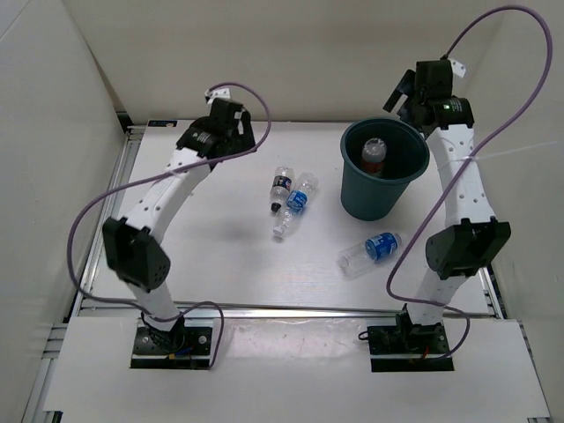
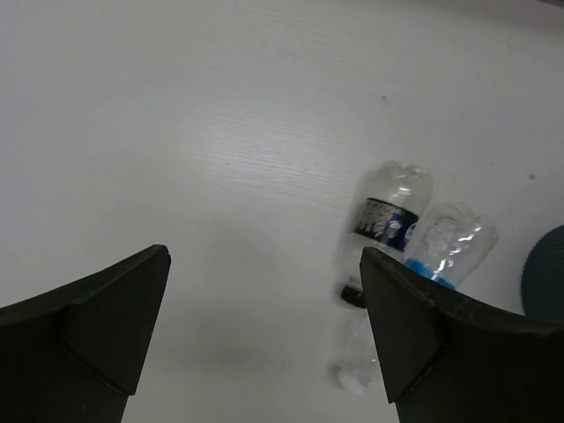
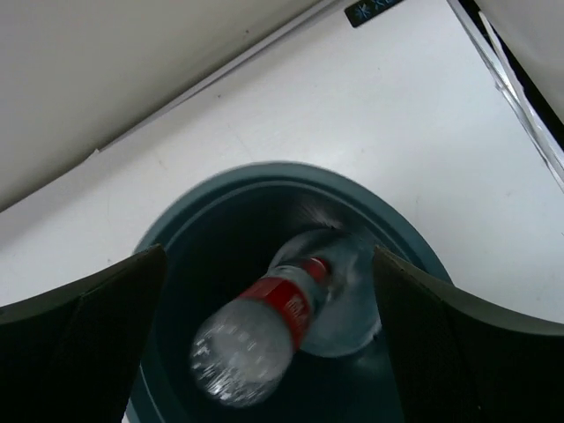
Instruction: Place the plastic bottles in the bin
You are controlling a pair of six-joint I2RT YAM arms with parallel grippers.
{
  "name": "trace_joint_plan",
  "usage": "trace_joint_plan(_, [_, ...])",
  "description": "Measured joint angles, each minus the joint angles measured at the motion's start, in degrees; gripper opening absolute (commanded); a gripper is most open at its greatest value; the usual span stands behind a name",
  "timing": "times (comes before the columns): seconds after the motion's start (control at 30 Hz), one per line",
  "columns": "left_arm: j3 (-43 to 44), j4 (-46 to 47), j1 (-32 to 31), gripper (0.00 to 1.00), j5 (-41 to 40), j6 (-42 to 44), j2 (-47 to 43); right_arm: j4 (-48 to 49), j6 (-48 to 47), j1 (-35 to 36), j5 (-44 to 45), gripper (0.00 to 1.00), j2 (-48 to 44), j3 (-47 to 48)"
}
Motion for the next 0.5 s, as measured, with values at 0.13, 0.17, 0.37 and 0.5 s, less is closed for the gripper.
trace_joint_plan(0.13, [13.18,0.59,0.98,1.0,6.95,2.78,12.98,-1.55,1.03,-0.02,-0.63,1.0,-8.28,-5.97])
trace_joint_plan(0.17, [17.59,0.68,1.36,1.0,8.9,3.63,17.18,-2.23,1.66,-0.02,-1.33,1.0,-11.37,-7.56])
trace_joint_plan(0.37, [31.78,2.64,4.02,1.0,21.55,6.12,35.58,-5.9,3.61,1.05,-5.92,1.0,-25.83,-10.12])
trace_joint_plan(0.5, [29.57,1.07,4.83,1.0,28.65,8.7,40.02,-7.45,3.28,1.46,-7.34,1.0,-30.91,-12.39])
